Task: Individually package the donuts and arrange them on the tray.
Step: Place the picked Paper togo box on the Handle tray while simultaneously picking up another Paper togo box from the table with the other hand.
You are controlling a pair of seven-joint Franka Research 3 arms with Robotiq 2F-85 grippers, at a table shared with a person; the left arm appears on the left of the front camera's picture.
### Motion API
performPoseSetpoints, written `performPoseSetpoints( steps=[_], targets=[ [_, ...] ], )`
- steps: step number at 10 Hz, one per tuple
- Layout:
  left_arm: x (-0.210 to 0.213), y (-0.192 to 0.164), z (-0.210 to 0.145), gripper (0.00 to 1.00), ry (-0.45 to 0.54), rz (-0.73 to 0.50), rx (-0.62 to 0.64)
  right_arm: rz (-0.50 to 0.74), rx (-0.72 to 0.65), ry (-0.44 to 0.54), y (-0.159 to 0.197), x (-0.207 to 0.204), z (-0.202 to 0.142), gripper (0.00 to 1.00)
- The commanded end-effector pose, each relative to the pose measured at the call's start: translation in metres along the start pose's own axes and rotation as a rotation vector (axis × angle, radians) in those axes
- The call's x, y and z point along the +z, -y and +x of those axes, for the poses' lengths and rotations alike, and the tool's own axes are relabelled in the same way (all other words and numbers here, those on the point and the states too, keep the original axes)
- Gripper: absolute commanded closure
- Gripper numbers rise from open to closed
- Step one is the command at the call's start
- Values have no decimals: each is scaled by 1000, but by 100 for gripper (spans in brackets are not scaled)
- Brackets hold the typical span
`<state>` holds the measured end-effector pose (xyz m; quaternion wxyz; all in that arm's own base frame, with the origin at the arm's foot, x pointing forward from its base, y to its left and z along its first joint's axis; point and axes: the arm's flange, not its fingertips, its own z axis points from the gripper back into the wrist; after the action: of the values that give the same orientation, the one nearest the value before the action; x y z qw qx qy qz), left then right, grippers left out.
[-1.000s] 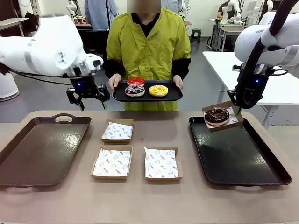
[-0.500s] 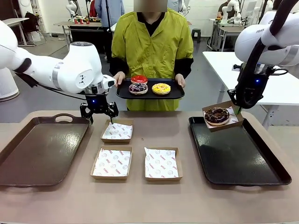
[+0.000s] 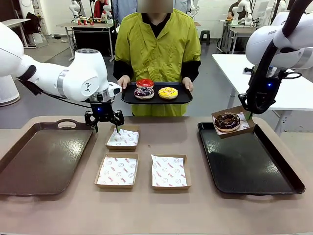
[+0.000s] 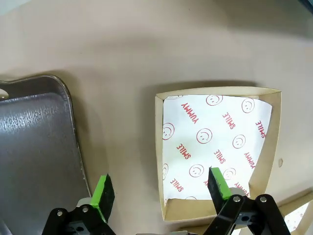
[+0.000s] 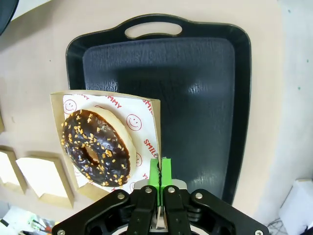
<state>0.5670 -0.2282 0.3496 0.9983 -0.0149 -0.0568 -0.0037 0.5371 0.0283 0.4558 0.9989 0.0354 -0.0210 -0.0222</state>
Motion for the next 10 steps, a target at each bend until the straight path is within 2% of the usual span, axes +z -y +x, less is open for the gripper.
performPoseSetpoints(
  steps=[1,4,6,10],
  targets=[
    [2,0,-1,0,1,1,0,-9,4,-5,1,1,-2,99],
    [0,1,0,0,0,1,-1,0,0,0,0,0,0,99],
    [-10,-5,-1,0,-7,-11,-8,32,4,-11,-4,-16,7,99],
    [-20,-8,6,0,-4,-26,12,13,15,-33,-15,-44,18,99]
  ],
)
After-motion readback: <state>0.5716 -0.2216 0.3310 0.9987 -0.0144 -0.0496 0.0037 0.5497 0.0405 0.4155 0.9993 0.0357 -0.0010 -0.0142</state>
